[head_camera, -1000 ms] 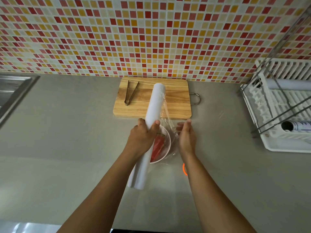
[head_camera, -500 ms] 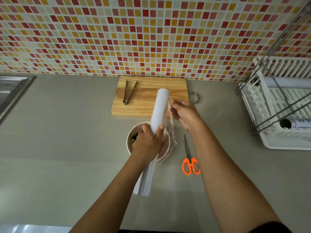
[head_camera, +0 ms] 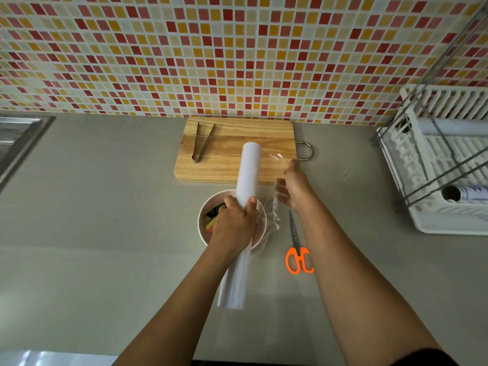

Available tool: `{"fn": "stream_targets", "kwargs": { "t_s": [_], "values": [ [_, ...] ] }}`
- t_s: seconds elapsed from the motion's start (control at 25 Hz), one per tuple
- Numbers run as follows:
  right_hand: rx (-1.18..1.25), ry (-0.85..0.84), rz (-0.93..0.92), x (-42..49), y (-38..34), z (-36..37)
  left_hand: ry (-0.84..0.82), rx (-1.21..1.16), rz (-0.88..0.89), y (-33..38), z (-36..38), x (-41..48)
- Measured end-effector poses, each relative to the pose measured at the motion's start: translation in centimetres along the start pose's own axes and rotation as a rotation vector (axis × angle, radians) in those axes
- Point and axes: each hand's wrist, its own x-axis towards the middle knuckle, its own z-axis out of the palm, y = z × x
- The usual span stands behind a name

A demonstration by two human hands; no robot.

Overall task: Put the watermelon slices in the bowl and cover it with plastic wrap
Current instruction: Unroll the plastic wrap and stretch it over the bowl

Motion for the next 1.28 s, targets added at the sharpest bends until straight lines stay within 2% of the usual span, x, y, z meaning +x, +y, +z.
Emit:
{"fn": "stream_targets", "kwargs": {
  "t_s": [0.08,0.16,0.32,0.52,0.68,0.76,0.92,1.04,1.16,1.28],
  "values": [
    [-0.094,-0.154,0.094,-0.3,1.9,0.1,0.000,-0.008,-0.033,0.0,0.2,0.1],
    [-0.106,-0.240,0.071,-0.7,4.1,0.3,0.002,-0.004,-0.042,0.0,0.5,0.1],
    [0.046,-0.055,-0.115,-0.3,6.7,0.4,0.022,-0.019,-0.055,0.1,0.4,-0.2],
    [-0.107,0.078,-0.220,0.2,7.6,0.5,0.067,-0.037,-0.076,-0.2,-0.1,-0.6],
    [-0.089,-0.216,-0.060,-0.4,7.5,0.8,0.078,0.006,-0.049,-0.2,-0.1,-0.8],
    [-0.125,-0.245,-0.084,-0.4,7.7,1.0,0.082,0.021,-0.049,-0.2,-0.1,-0.9],
    [-0.073,-0.107,-0.119,-0.8,8.2,1.2,0.110,0.007,-0.059,-0.2,-0.1,-1.2],
    [-0.096,0.026,-0.235,-1.5,8.3,1.3,0.152,0.003,-0.051,0.1,0.0,-1.4],
    [-0.063,0.056,-0.338,-2.2,8.7,1.1,0.214,-0.059,-0.025,0.0,-0.5,-1.3],
    [-0.063,0.033,-0.298,-2.2,9.0,0.7,0.139,-0.244,-0.052,-0.8,-1.6,-1.1]
  ]
}}
